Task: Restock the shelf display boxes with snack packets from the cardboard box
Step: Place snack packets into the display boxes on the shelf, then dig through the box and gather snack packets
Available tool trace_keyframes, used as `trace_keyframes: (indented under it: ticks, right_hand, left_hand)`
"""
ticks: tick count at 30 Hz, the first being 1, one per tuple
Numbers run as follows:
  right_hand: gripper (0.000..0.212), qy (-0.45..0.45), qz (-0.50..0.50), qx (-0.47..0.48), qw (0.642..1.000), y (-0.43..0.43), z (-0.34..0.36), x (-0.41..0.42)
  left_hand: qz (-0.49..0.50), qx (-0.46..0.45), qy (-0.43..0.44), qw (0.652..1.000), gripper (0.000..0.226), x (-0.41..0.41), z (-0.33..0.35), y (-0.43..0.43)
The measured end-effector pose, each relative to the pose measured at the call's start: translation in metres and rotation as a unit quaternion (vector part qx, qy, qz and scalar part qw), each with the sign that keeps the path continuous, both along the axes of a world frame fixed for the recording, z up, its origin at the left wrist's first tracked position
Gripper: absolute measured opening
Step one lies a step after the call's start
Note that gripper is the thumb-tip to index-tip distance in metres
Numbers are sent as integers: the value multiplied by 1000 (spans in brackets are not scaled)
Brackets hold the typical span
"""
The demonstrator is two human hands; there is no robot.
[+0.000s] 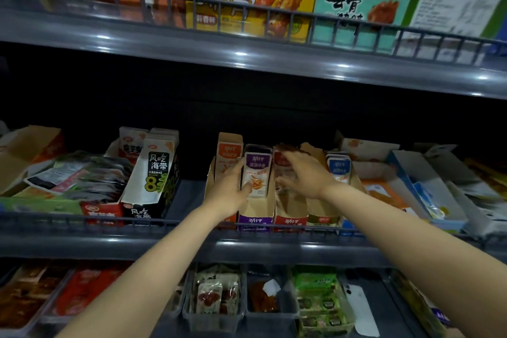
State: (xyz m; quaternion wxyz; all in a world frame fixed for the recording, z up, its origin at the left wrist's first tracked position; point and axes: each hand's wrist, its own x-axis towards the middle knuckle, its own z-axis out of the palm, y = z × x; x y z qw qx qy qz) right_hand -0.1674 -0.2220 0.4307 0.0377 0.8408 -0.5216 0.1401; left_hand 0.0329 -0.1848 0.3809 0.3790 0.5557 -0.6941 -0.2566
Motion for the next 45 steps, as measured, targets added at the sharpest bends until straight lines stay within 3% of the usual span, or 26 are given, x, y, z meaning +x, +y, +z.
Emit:
trace_keyframes:
  ticks: [6, 10, 17, 22, 30, 35, 38, 45]
  right_hand:
    - [77, -10, 6, 13, 1000, 47, -9, -34]
    - [74, -16, 37, -29, 999, 82, -29, -52]
    - [71, -62, 54, 20, 996, 148, -90, -60]
    - [72, -42, 49, 111, 992, 179, -172, -60]
    - [74, -46, -21, 282, 958, 198, -302, -71]
    - [71, -63, -73, 389, 916, 207, -374, -75]
    - [72, -76, -102, 450, 884, 210, -415, -75]
    - [66, -200, -166, 516, 816, 209, -482, -63]
  left_hand:
    - [14, -87, -162, 983, 66, 2, 9, 40]
    - [21, -143, -224, 964, 66, 7, -1, 67]
    - [-26, -126, -286, 950, 70, 13, -52, 120]
    - [-77, -50, -336, 938, 90, 16, -128, 150]
    - [-102, 123, -367, 916, 67, 19, -260, 166]
    - [-117, 233, -399, 879, 74, 20, -330, 170]
    - [-125, 313, -372, 865, 64, 14, -366, 172]
    - [-87, 438, -259, 856, 56, 1, -425, 167]
